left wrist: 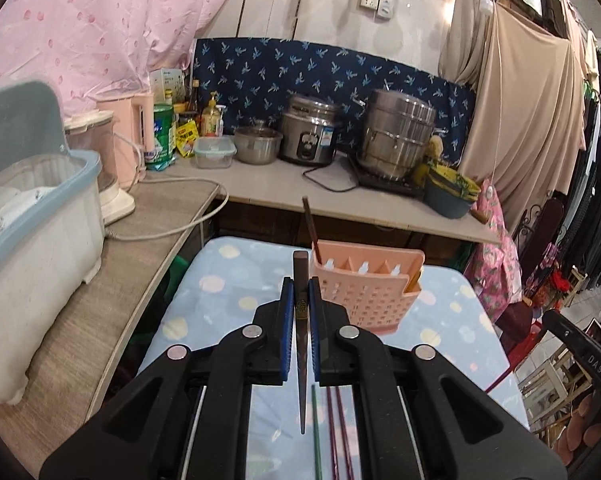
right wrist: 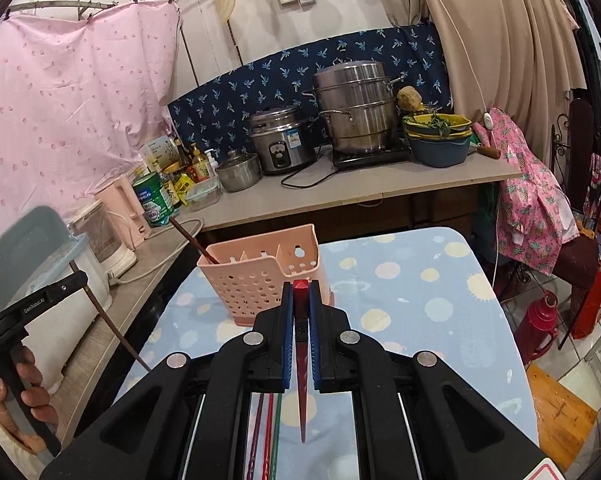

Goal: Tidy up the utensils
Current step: 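Lift both chopsticks into the pink basket while both tools open to drop them, then return both open tools to the remaining chopsticks on the cloth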

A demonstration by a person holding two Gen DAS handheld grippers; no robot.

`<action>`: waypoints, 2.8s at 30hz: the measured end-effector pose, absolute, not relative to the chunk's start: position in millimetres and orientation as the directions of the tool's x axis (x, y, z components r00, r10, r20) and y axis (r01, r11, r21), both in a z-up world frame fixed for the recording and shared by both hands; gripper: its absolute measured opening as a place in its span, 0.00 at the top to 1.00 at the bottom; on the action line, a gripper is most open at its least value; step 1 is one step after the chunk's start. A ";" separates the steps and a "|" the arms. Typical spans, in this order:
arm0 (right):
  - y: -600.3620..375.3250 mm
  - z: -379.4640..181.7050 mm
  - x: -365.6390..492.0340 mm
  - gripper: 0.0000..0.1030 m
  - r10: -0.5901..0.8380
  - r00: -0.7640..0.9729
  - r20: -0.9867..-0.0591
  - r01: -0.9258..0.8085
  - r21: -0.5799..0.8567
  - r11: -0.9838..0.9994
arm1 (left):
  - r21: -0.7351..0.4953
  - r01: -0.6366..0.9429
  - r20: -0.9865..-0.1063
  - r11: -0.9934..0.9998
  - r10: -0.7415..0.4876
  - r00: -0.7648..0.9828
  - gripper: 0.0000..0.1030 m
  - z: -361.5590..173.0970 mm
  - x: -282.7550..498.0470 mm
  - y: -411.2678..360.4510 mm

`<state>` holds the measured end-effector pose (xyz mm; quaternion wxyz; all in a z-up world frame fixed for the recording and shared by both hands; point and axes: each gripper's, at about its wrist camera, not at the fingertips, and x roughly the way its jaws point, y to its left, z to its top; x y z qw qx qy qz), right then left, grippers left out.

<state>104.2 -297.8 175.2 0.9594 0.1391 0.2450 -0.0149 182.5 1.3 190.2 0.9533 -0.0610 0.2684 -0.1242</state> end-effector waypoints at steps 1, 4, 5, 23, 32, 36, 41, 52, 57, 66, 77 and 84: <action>-299.2 178.8 107.0 0.93 0.041 0.883 -0.468 0.095 0.263 0.960 | -0.187 0.206 -0.488 0.961 -0.272 0.829 0.93 195.3 186.1 0.0; -302.4 192.5 117.6 0.93 0.045 0.895 -0.444 0.086 0.270 0.959 | -0.205 0.218 -0.463 0.954 -0.291 0.837 0.93 211.0 196.7 -2.6; -303.1 197.3 121.3 0.93 0.046 0.899 -0.437 0.083 0.273 0.959 | -0.214 0.223 -0.452 0.951 -0.299 0.840 0.93 217.9 201.3 -3.9; -313.1 277.1 227.4 0.93 0.079 0.962 -0.261 0.015 0.339 0.941 | -0.204 0.253 -0.308 0.946 -0.307 0.900 0.93 286.8 280.4 -55.9; -312.6 246.9 271.9 0.93 0.088 0.950 -0.299 0.024 0.352 0.936 | -0.179 0.237 -0.361 0.955 -0.288 0.887 0.93 254.3 314.9 -69.4; -310.4 225.6 286.8 0.93 0.097 0.937 -0.336 0.031 0.356 0.934 | -0.185 0.228 -0.391 0.956 -0.284 0.875 0.93 236.4 325.4 -68.4; -303.8 202.9 296.5 0.93 0.104 0.921 -0.376 0.035 0.345 0.938 | -0.182 0.222 -0.423 0.958 -0.281 0.862 0.93 218.3 332.0 -68.2; -299.1 191.0 288.5 0.80 0.093 0.918 -0.386 0.042 0.328 0.944 | -0.184 0.219 -0.424 0.958 -0.279 0.862 0.81 205.9 325.3 -63.9; -294.4 190.8 273.5 0.80 0.095 0.918 -0.384 0.032 0.311 0.950 | -0.184 0.216 -0.431 0.959 -0.276 0.859 0.81 204.4 318.1 -61.0; -276.5 173.5 227.2 0.79 0.103 0.898 -0.427 0.018 0.269 0.963 | -0.145 0.195 -0.470 0.970 -0.240 0.849 0.76 194.3 284.8 -54.1; -250.5 139.0 155.4 0.79 0.099 0.865 -0.493 0.008 0.210 0.978 | -0.100 0.171 -0.551 0.980 -0.198 0.811 0.76 154.3 233.6 -36.7; -242.1 120.6 115.5 0.79 0.092 0.848 -0.521 0.020 0.205 0.978 | -0.078 0.170 -0.577 0.982 -0.184 0.795 0.76 131.0 197.0 -29.7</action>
